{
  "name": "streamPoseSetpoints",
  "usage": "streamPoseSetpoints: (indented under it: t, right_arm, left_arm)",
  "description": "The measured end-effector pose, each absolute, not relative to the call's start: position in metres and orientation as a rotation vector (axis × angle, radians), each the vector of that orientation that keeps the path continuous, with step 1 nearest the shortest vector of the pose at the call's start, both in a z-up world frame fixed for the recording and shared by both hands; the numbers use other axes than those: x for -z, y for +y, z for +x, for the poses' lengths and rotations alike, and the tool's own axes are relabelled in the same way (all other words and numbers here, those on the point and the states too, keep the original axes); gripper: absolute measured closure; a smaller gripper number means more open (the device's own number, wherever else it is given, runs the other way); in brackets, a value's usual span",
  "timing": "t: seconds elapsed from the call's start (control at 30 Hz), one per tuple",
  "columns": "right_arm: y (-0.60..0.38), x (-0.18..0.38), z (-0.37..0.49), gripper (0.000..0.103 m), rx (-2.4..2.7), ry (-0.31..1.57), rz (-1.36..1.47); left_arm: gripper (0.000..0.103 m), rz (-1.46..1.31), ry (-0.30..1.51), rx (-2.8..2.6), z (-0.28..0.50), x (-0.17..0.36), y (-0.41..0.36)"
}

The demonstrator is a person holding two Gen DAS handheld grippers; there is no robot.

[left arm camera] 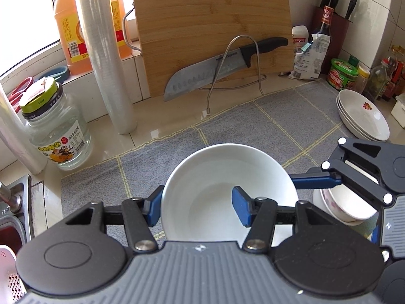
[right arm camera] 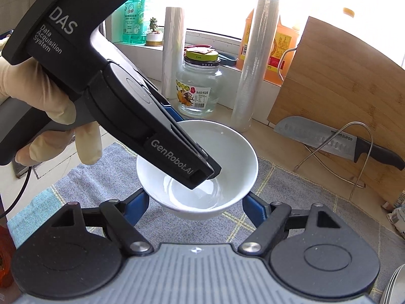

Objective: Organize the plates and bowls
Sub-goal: 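Lift and carry the white bowl with the left tool toward the bowl stack, then carry the white bowl with the left tool over the nested bowls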

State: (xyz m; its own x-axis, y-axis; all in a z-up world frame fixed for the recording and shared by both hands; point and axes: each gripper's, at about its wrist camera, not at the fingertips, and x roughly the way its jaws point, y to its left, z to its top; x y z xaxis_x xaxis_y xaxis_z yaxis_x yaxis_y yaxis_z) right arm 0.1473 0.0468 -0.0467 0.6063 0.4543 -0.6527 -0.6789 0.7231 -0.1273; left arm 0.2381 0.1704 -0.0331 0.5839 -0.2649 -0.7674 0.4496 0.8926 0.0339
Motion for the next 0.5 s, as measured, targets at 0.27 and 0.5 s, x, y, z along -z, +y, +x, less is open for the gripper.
streamPoseSetpoints:
  t: [0.27,0.5]
  right_arm:
    - [0.017,0.044,0.136,0.019,-0.673,0.643,-0.365]
    - [-0.006,0.042,0.127,0.019,-0.651,0.657,-0.338]
  left_arm:
    - [0.047,0.262,0.858,0.438,0.223,0.027,0.144]
    - [0.047,0.278,0.854,0.471,0.214,0.025,0.122]
